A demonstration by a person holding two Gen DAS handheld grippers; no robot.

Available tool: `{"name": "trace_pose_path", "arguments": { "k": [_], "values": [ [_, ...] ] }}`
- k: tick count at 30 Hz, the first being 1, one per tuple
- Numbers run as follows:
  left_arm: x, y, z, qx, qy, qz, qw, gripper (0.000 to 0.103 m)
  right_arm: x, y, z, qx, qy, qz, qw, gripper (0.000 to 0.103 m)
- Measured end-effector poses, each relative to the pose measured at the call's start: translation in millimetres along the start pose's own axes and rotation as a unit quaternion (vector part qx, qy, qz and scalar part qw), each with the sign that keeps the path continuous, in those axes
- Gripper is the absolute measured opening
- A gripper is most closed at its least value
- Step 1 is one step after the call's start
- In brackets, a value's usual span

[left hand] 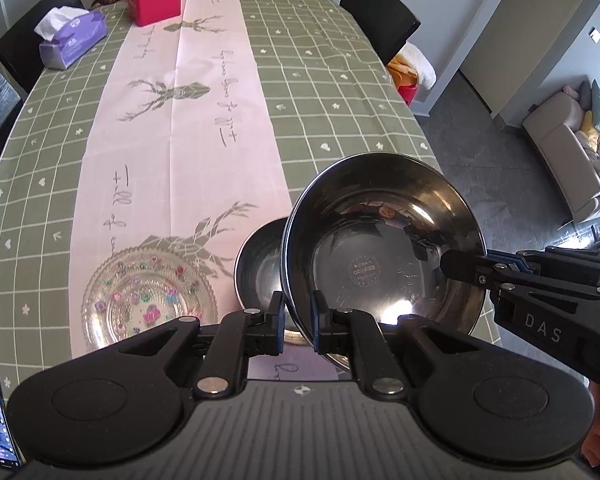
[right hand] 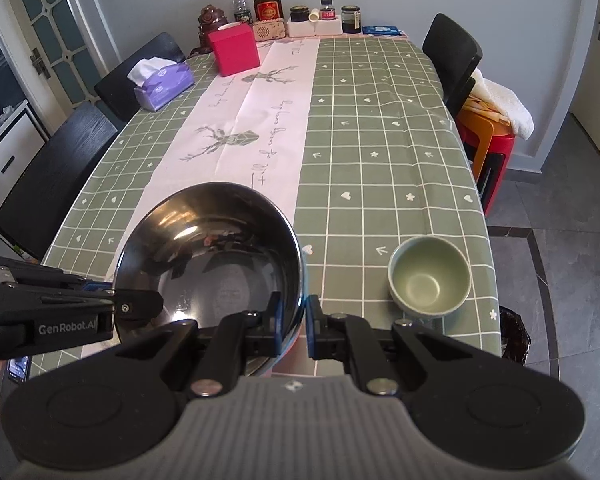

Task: Organize plates and bowls
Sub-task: 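Lower the blue bowl into the orange bowl with the left tool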

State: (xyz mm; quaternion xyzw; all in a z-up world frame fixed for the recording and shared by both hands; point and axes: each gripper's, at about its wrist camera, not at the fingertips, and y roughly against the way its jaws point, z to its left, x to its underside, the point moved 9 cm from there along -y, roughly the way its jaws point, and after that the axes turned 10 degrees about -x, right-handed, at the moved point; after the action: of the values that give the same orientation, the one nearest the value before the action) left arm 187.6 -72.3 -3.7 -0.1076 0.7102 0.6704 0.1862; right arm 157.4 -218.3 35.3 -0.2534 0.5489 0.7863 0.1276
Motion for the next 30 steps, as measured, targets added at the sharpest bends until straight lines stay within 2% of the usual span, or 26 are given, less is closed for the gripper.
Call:
{"name": "trace_pose_path", "arguments": {
  "k": [13,30],
  "values": [
    [9.8,-41.1,15.5,0.001,0.02,0.049,0.9986,0.013,9.3,-45.8,-2.5,0.007,0.001,0.046,0.999,0.008],
    [7.1,-73.0,22.8,-0.004,0.015,0.08,0.9967,0.015,6.4,-88.6,-9.6,0.012,0.005,0.085,0.996,0.008]
  ]
}}
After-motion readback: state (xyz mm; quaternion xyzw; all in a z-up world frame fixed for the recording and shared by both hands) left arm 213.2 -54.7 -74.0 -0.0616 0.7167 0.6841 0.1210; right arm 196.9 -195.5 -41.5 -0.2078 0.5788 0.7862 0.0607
